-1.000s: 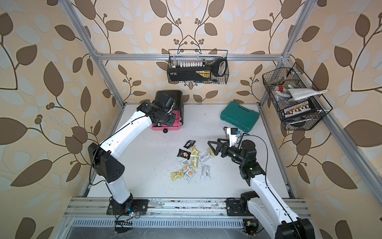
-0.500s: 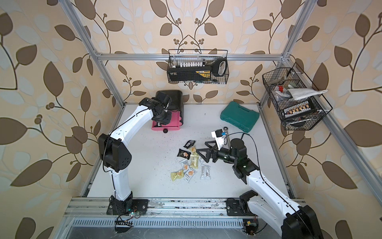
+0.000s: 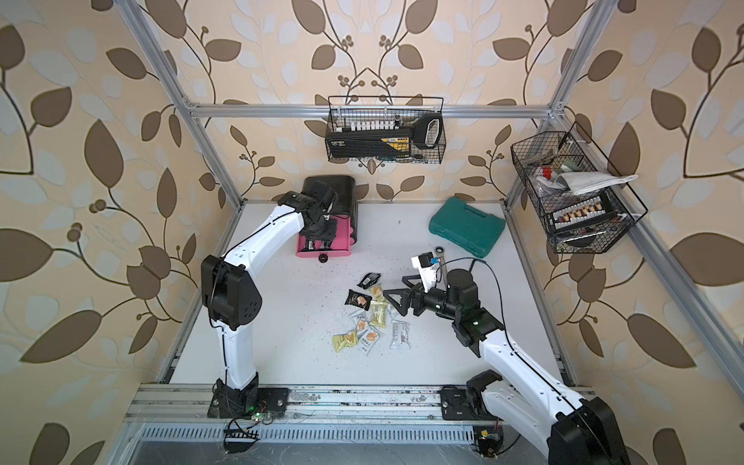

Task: Place the cookies into the drawer by color
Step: Place the cookie in the drawer, then pick up the cookie at the center of the board.

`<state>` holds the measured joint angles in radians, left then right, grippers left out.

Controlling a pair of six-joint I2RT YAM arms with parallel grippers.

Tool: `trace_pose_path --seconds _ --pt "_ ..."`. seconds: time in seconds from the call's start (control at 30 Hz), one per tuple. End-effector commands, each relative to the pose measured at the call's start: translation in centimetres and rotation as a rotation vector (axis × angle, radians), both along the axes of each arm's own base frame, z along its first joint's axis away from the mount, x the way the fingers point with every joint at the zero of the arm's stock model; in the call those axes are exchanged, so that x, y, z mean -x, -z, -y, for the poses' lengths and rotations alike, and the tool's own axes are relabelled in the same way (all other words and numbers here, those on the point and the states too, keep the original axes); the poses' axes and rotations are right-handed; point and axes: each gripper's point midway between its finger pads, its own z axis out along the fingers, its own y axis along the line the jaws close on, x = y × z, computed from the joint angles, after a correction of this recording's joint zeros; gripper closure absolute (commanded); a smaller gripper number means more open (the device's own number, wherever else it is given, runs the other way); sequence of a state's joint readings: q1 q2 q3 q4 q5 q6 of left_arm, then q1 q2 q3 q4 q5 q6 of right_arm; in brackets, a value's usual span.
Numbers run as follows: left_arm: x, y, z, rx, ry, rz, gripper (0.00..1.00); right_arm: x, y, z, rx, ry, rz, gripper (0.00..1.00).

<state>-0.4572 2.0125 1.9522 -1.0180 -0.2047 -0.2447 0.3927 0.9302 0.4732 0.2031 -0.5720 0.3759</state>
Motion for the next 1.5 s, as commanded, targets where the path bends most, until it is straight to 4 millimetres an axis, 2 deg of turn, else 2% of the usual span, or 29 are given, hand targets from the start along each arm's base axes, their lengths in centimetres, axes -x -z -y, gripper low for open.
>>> trace_pose_path --seconds 0.0,0.1,0.2,0.33,0.47,0.53,0.63,0.73,0.83,0.97,1.13,1.3,1.47 --pt "-0.4 -2.6 -0.6 0.017 -0.024 0.074 0.59 -0.2 -1.3 0.0 0.001 0.008 0.039 0.01" --pt "0.0 -3.9 -0.2 0.061 -0.012 0.100 0.59 -0.3 -1.2 0.1 0.002 0.012 0.039 0.01" --pt "1.0 -5.6 1.1 0.149 0.021 0.114 0.58 -0.3 -1.2 0.1 0.004 0.015 0.039 0.01" --pt "3.5 -7.8 2.9 0.214 0.069 0.148 0.58 -0.4 -1.2 0.2 0.006 0.021 0.039 0.01" --pt "6.5 -8.4 4.4 0.247 0.098 0.155 0.59 -0.4 -1.2 0.2 0.005 0.023 0.040 0.01" --pt "8.3 -7.8 5.8 0.238 0.128 0.154 0.59 -0.4 -1.2 0.3 0.006 0.030 0.042 0.01" --pt "11.2 -5.9 7.8 0.154 0.166 0.137 0.60 -0.5 -1.2 0.4 0.008 0.038 0.042 0.01" --pt "13.4 -3.1 9.5 0.054 0.223 0.125 0.61 -0.4 -1.2 0.4 0.008 0.040 0.046 0.01" --pt "14.4 0.7 10.5 -0.001 0.241 0.039 0.61 -0.5 -1.2 0.5 0.009 0.047 0.049 0.01" --pt "14.0 4.0 12.6 -0.023 0.253 0.023 0.59 -0.5 -1.2 0.6 0.011 0.053 0.047 0.01" --pt "11.2 5.8 14.3 -0.096 0.289 0.058 0.58 -0.6 -1.0 0.7 0.015 0.058 0.045 0.01" --pt "8.9 7.9 13.9 -0.186 0.283 0.030 0.56 -0.6 -1.1 0.7 0.013 0.059 0.048 0.01" --pt "8.2 10.2 13.7 -0.179 0.304 -0.028 0.44 -0.6 -1.2 0.8 0.013 0.063 0.051 0.01"
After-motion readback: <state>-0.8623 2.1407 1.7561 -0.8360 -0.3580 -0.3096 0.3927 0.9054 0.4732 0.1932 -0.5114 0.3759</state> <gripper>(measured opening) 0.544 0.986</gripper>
